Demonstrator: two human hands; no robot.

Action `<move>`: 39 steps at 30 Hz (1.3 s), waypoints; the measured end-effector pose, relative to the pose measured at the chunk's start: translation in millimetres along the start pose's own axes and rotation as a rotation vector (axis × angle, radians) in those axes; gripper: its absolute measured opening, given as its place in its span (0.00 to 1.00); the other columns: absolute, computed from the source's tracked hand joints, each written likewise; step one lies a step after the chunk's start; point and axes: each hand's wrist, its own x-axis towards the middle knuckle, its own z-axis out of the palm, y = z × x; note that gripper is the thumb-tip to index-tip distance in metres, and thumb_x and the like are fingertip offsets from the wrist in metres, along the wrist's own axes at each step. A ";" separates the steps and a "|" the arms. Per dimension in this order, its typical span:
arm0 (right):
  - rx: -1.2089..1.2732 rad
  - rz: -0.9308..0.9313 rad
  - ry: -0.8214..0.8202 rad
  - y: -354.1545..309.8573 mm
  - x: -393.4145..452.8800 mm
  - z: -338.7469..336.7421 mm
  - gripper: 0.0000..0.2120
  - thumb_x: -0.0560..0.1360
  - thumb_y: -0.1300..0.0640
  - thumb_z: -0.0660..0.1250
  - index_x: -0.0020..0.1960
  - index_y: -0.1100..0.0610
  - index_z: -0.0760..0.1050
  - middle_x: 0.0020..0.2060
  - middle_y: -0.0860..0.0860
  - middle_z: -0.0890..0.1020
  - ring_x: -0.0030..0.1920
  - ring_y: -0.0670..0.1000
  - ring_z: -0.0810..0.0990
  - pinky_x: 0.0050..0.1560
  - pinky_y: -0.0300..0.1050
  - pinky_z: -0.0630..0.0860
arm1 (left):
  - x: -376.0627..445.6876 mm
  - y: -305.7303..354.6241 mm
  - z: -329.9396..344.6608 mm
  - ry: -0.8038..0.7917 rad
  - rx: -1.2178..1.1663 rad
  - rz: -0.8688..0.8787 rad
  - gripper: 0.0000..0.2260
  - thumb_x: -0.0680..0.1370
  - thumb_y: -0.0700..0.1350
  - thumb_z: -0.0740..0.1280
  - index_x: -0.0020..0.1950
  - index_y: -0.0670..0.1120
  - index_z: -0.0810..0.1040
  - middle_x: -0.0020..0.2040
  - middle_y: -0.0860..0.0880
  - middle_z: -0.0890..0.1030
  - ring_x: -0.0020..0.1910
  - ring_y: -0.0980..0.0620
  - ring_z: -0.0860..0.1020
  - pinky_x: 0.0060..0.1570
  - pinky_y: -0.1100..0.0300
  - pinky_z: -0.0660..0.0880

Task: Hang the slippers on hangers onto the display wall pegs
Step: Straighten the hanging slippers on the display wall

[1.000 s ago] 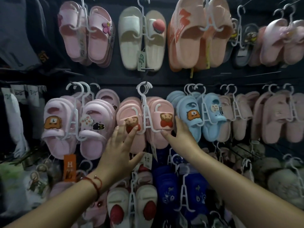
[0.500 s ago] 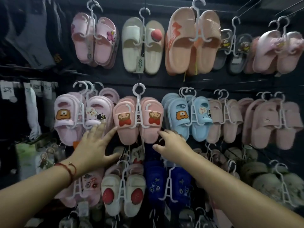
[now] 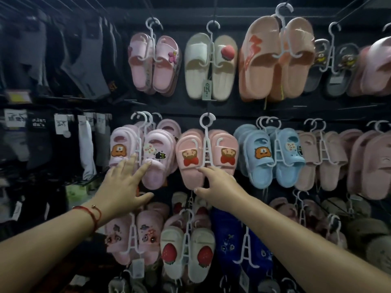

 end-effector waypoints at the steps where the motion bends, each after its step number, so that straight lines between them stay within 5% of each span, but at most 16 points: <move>1: 0.009 0.004 -0.001 -8.9 7.0 2.5 0.33 0.78 0.44 0.67 0.79 0.48 0.59 0.77 0.49 0.64 0.77 0.53 0.61 0.76 0.55 0.60 | 3.3 -9.7 0.8 0.000 0.000 -0.001 0.44 0.69 0.75 0.53 0.82 0.56 0.56 0.80 0.38 0.58 0.77 0.34 0.62 0.70 0.37 0.66; 6: 0.019 -0.012 0.004 -56.4 49.8 19.9 0.33 0.77 0.45 0.67 0.78 0.49 0.61 0.76 0.50 0.66 0.75 0.54 0.64 0.75 0.53 0.61 | 23.6 -58.5 4.7 -0.020 -0.010 -0.034 0.46 0.67 0.77 0.48 0.82 0.61 0.46 0.83 0.42 0.49 0.80 0.37 0.53 0.76 0.41 0.56; 13: -0.029 -0.037 0.031 -103.3 105.0 59.5 0.35 0.75 0.49 0.68 0.79 0.49 0.59 0.72 0.51 0.68 0.72 0.57 0.66 0.71 0.54 0.66 | 56.0 -112.6 12.6 -0.023 0.038 0.054 0.45 0.72 0.71 0.59 0.82 0.58 0.41 0.82 0.44 0.40 0.81 0.39 0.46 0.77 0.45 0.51; 19: -0.122 -0.005 0.081 -120.9 135.7 82.1 0.40 0.77 0.51 0.67 0.82 0.48 0.47 0.81 0.50 0.50 0.79 0.56 0.54 0.77 0.52 0.57 | 81.5 -134.7 29.3 -0.015 0.021 0.139 0.49 0.74 0.67 0.67 0.80 0.62 0.35 0.82 0.45 0.36 0.81 0.38 0.44 0.78 0.44 0.49; 22: -0.209 0.013 0.103 -122.0 147.3 91.3 0.42 0.76 0.51 0.67 0.81 0.47 0.46 0.81 0.50 0.50 0.78 0.57 0.52 0.77 0.52 0.55 | 91.4 -138.1 38.4 0.018 -0.044 0.168 0.50 0.73 0.64 0.70 0.77 0.66 0.32 0.81 0.44 0.35 0.80 0.36 0.45 0.77 0.41 0.53; 32: -0.453 -0.060 0.251 -109.2 168.1 91.4 0.40 0.74 0.55 0.66 0.81 0.49 0.51 0.72 0.52 0.66 0.74 0.60 0.58 0.74 0.55 0.58 | 110.6 -140.4 56.0 0.166 -0.193 0.224 0.44 0.67 0.63 0.76 0.79 0.64 0.59 0.79 0.42 0.53 0.73 0.36 0.66 0.57 0.39 0.78; 35: -0.446 -0.067 0.232 -104.9 176.8 84.5 0.39 0.76 0.56 0.67 0.81 0.49 0.52 0.72 0.52 0.67 0.74 0.59 0.58 0.72 0.53 0.60 | 121.9 -136.3 52.7 0.147 -0.196 0.232 0.46 0.66 0.62 0.78 0.79 0.66 0.58 0.77 0.43 0.53 0.70 0.38 0.67 0.53 0.42 0.81; 39: -0.433 -0.090 0.207 -97.4 195.3 78.8 0.38 0.77 0.58 0.68 0.81 0.49 0.54 0.71 0.51 0.68 0.72 0.59 0.59 0.69 0.50 0.66 | 137.3 -129.5 47.2 0.066 -0.177 0.201 0.45 0.71 0.58 0.76 0.80 0.68 0.52 0.79 0.45 0.46 0.72 0.41 0.62 0.61 0.46 0.77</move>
